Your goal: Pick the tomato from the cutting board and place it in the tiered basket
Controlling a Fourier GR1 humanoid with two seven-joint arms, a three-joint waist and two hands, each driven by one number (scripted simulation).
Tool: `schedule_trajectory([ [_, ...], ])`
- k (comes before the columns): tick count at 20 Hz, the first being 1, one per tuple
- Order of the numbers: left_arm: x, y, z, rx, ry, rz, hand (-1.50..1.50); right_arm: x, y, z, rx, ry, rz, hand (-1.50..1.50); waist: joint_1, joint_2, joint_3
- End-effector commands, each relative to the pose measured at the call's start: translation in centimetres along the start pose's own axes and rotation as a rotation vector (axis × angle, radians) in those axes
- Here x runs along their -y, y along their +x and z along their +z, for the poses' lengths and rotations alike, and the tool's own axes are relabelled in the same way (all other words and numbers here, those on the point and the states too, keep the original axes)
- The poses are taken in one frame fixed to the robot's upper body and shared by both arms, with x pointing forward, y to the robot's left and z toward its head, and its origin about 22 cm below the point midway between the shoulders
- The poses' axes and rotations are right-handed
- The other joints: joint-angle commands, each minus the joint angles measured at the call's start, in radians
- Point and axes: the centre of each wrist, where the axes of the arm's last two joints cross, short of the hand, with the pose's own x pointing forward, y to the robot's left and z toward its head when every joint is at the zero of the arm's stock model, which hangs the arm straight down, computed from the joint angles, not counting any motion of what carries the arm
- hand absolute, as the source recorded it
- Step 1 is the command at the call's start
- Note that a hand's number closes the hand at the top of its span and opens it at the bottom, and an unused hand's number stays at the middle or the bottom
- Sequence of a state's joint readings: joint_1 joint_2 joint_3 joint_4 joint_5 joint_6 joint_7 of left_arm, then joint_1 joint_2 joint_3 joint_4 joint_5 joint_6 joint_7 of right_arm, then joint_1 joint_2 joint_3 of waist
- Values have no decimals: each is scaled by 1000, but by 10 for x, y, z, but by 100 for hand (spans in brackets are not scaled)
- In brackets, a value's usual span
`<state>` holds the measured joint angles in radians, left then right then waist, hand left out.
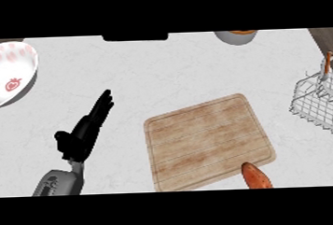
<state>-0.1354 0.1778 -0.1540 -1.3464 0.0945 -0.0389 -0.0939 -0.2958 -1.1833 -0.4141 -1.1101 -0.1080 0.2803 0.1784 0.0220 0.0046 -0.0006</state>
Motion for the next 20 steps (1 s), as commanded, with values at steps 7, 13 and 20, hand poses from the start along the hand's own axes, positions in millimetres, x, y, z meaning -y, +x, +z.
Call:
schedule_trajectory([
  [7, -9, 0, 8, 24, -8, 0, 0, -75, 29, -44, -4, 113, 6, 150, 2, -1, 1],
  [13, 4, 3, 2, 16, -5, 3, 0, -116, 53, -64, 15, 150, -25, 150, -2, -1, 0],
  [20, -3, 7, 3, 3, 2, 2, 0, -125, 64, -78, -21, 230, -170, 150, -5, -3, 1],
])
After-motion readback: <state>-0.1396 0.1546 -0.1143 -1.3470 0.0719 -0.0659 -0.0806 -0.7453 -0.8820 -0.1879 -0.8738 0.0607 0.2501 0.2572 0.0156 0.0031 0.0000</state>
